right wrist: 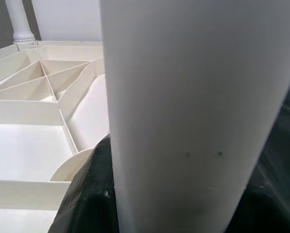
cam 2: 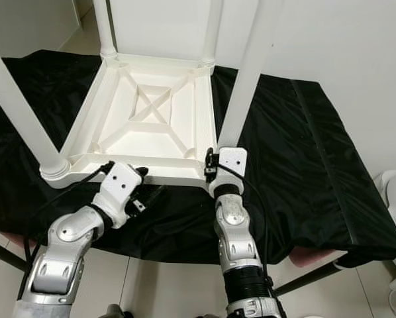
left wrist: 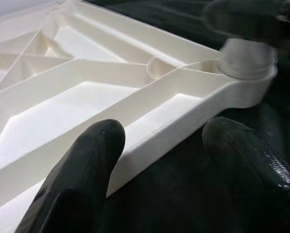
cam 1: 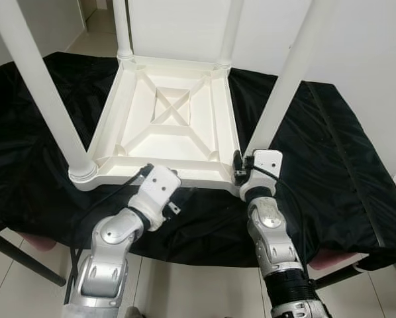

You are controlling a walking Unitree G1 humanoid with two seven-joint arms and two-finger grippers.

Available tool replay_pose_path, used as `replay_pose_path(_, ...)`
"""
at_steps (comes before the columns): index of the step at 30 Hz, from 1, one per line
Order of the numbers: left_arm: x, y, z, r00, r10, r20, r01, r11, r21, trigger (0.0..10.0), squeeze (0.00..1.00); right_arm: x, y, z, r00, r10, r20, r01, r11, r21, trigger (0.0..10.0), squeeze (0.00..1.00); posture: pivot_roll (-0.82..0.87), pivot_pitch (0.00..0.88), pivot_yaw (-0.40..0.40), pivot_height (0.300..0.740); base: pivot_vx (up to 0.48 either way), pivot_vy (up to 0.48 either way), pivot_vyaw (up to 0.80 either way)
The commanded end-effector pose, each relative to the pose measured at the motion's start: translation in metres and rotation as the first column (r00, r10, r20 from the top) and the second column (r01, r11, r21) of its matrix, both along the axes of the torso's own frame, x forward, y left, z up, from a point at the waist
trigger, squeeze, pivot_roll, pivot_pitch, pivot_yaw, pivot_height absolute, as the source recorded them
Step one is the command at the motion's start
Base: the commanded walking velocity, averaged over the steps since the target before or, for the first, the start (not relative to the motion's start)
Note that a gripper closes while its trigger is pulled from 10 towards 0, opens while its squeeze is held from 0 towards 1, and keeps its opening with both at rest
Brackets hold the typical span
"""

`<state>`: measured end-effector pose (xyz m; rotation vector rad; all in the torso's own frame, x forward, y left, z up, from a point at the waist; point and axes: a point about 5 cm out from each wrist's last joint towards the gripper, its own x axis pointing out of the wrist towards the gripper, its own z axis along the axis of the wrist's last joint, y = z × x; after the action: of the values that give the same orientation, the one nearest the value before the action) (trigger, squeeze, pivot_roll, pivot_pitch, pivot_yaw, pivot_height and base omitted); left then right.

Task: Building children table

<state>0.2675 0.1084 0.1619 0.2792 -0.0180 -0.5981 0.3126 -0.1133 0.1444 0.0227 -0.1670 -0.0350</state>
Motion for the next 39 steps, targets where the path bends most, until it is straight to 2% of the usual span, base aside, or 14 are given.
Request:
replay_pose_path(1,0.007,0.014,-0.001,0.958,0.284,0.035,-0.283,0.958,-0.033,10.0,0.00,-0.006,-0.005,-0.022,0.994,-0.035,-0.101,0.033,0.999,-0.018,10.0,0.00,0.00,0.098,-0.023,0.740,0.000,0.000,0.00)
replay_pose_path(2,0.009,0.015,-0.001,0.957,0.290,0.029,-0.289,0.956,-0.045,10.0,0.00,-0.006,-0.005,-0.023,0.994,-0.029,-0.102,0.027,1.000,-0.014,10.0,0.23,0.00,0.097,-0.022,0.740,0.000,0.000,0.00)
replay_pose_path(3,0.009,0.015,-0.001,0.955,0.295,0.031,-0.294,0.955,-0.038,10.0,0.00,-0.008,-0.005,-0.022,0.995,-0.028,-0.098,0.027,1.000,-0.009,10.0,0.53,0.00,0.093,-0.023,0.740,0.000,0.000,0.00)
replay_pose_path(5,0.008,0.015,-0.002,0.955,0.296,0.033,-0.295,0.955,-0.032,10.0,0.00,-0.008,-0.006,-0.022,0.995,-0.026,-0.094,0.025,1.000,-0.006,10.0,0.53,0.00,0.093,-0.023,0.740,0.000,0.000,0.00)
replay_pose_path(6,0.008,0.016,-0.003,0.952,0.306,0.030,-0.305,0.952,-0.034,10.0,0.00,-0.009,-0.006,-0.022,0.996,-0.023,-0.086,0.022,1.000,-0.006,10.0,1.00,0.00,0.087,-0.023,0.740,0.000,0.000,0.00)
replay_pose_path(12,0.009,0.016,-0.004,0.934,0.357,0.002,-0.357,0.932,-0.066,10.0,0.00,-0.012,-0.005,-0.019,0.997,-0.016,-0.076,0.016,1.000,-0.004,10.0,1.00,0.00,0.081,-0.030,0.740,0.000,0.000,0.00)
replay_pose_path(17,0.009,0.015,-0.004,0.930,0.367,-0.005,-0.367,0.928,-0.067,10.0,0.00,-0.012,-0.004,-0.018,0.997,-0.012,-0.077,0.011,1.000,-0.007,10.0,1.00,0.00,0.081,-0.030,0.740,0.000,0.000,0.00)
replay_pose_path(18,0.010,0.014,-0.005,0.931,0.364,-0.019,-0.365,0.928,-0.079,10.0,0.00,-0.013,-0.004,-0.019,0.997,-0.014,-0.078,0.013,1.000,-0.013,10.0,0.65,0.00,0.080,-0.032,0.740,0.000,0.000,0.00)
replay_pose_path(21,0.010,0.013,-0.006,0.932,0.360,-0.037,-0.362,0.927,-0.095,10.0,0.00,-0.013,-0.004,-0.019,0.997,-0.015,-0.080,0.014,1.000,-0.021,10.0,0.65,0.00,0.080,-0.032,0.740,0.000,0.000,0.00)
replay_pose_path(22,0.011,0.013,-0.006,0.930,0.365,-0.042,-0.367,0.924,-0.106,10.0,0.00,-0.014,-0.004,-0.019,0.997,-0.019,-0.080,0.018,1.000,-0.024,10.0,0.00,-0.01,0.076,-0.032,0.740,0.000,0.000,0.00)
replay_pose_path(34,0.019,0.011,-0.005,0.913,0.402,-0.067,-0.407,0.907,-0.107,10.0,0.00,-0.013,-0.009,-0.020,0.996,-0.051,-0.078,0.048,0.998,-0.046,10.0,0.00,-0.03,0.073,-0.029,0.740,0.000,0.000,0.00)
replay_pose_path(39,0.021,0.015,-0.003,0.908,0.417,-0.042,-0.419,0.904,-0.085,10.0,0.00,-0.010,-0.015,-0.022,0.993,-0.067,-0.093,0.062,0.997,-0.054,10.0,0.00,-0.04,0.071,-0.038,0.740,0.000,0.000,0.00)
